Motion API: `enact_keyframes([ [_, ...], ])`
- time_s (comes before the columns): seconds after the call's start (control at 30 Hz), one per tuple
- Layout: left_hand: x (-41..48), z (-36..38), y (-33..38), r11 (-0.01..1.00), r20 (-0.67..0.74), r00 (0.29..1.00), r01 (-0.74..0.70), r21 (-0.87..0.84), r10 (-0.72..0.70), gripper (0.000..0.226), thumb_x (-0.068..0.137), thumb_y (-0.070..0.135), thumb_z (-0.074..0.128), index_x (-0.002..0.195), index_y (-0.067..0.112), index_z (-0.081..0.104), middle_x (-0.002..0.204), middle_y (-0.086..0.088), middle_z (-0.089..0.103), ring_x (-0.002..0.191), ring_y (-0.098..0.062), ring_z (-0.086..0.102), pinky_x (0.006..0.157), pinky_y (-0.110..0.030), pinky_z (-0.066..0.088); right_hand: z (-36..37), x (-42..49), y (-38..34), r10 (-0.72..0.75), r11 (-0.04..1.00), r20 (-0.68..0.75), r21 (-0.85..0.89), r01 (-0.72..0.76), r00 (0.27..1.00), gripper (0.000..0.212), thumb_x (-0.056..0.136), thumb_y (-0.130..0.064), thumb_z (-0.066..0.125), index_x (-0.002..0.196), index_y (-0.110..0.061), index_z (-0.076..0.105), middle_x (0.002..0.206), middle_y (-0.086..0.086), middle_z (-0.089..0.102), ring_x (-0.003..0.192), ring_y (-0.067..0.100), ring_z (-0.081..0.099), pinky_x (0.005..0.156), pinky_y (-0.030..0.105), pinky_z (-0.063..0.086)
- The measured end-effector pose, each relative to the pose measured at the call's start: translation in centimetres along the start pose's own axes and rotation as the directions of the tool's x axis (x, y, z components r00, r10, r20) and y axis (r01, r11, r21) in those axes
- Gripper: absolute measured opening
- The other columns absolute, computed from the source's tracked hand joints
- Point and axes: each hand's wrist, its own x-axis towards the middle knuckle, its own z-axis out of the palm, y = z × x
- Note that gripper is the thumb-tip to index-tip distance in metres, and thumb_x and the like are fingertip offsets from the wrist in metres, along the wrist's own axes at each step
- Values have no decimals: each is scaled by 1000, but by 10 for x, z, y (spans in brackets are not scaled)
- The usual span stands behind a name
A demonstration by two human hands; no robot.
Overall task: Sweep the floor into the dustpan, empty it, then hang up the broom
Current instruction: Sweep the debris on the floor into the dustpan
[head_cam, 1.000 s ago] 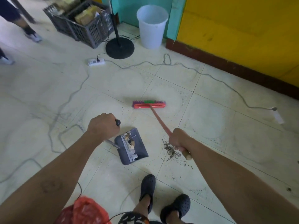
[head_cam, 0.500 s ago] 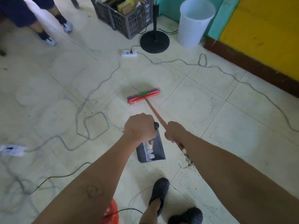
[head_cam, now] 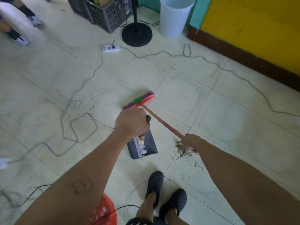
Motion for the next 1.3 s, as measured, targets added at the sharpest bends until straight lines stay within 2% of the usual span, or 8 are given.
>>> enact_keyframes([
  [0.27,-10,-1,19,998,73,996,55,-13,-54,27,90,29,53,69,11,53,58,0,46,49,-12,42,54,-24,35,56,-46,105,151,988,79,15,-153,985,33,97,-5,40,129,2,46,82,5,59,51,12,48,44,21,38],
  [0.37,-17,-3,34,999,108,993,43,-15,-41,34,88,25,55,59,14,43,58,-2,46,49,-14,43,48,-24,31,81,-59,135,176,979,126,84,-188,976,40,98,-4,38,137,0,40,82,3,54,53,11,48,44,21,39],
  [0.47,-30,-4,57,999,130,991,35,-9,-34,28,89,27,54,67,12,48,62,-3,47,57,-21,49,55,-26,37,101,-75,166,176,953,198,210,-218,964,38,100,-10,34,137,0,38,83,6,55,50,13,44,41,22,36],
  [0.63,-50,-21,79,995,177,980,86,53,-94,17,86,22,55,74,10,53,69,-4,53,59,-20,52,57,-27,39,130,-99,213,187,816,342,467,-339,921,44,102,-27,27,138,-2,30,60,5,35,45,13,29,46,22,30],
  [0.8,-65,-47,96,990,130,987,82,113,-97,24,88,19,52,65,15,47,73,-6,53,58,-20,50,59,-29,39,147,-103,231,126,694,372,630,-349,920,31,100,-14,27,128,-1,32,63,8,44,40,14,37,45,26,44],
  [0.97,-77,-64,100,984,104,992,54,170,-73,23,87,21,52,65,14,50,74,-7,55,60,-23,52,61,-29,42,145,-107,211,106,865,404,413,-284,909,33,96,4,34,125,14,43,60,12,50,35,14,42,33,17,32],
  [1.07,-84,-73,101,976,87,993,62,207,-81,21,88,25,51,72,12,56,72,-5,51,60,-25,56,60,-29,44,140,-114,203,117,929,385,283,-237,916,49,90,13,43,138,17,30,71,21,59,35,16,43,39,23,37],
  [1.3,-101,-93,111,973,98,987,105,205,-127,17,85,23,51,72,11,53,78,-9,53,63,-28,59,61,-31,49,139,-135,231,119,975,323,140,-172,939,50,96,-5,29,145,4,25,60,14,54,42,15,41,46,26,37],
])
